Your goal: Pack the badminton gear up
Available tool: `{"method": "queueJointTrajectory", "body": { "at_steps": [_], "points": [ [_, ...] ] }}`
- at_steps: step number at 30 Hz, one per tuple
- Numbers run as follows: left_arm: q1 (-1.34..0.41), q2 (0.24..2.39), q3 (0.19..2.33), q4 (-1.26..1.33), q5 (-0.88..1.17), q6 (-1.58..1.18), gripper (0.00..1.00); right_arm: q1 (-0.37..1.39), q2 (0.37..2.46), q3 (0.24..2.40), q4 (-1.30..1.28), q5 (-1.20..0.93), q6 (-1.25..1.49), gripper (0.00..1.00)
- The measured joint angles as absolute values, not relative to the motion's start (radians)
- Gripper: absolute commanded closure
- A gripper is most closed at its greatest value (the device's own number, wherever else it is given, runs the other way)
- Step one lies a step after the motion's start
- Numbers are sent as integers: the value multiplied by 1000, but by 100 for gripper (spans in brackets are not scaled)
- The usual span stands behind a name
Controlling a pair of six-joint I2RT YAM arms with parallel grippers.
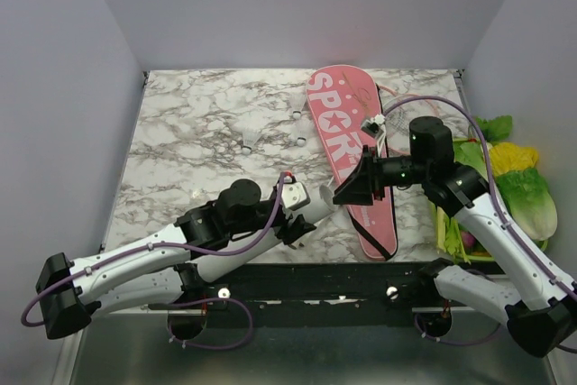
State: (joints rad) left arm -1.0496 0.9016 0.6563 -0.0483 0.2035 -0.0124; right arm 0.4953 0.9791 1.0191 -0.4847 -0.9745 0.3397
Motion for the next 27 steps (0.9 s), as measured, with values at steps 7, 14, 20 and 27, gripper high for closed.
{"method": "queueJointTrajectory", "body": {
  "at_steps": [7, 14, 20, 27],
  "points": [
    [-1050, 869, 646, -41, 211, -17, 99, 539, 1007, 1016, -464, -973, 349, 58],
    [-1056, 865, 646, -38, 211, -21, 99, 580, 1028, 1016, -456, -962, 361, 64],
    [-1056, 862, 646, -40, 211, -23, 99, 612, 1038, 1016, -442, -941, 368, 72],
    [-1056, 858, 645, -47, 210, -23, 98, 634, 1038, 1021, -433, -930, 377, 99]
  ]
}}
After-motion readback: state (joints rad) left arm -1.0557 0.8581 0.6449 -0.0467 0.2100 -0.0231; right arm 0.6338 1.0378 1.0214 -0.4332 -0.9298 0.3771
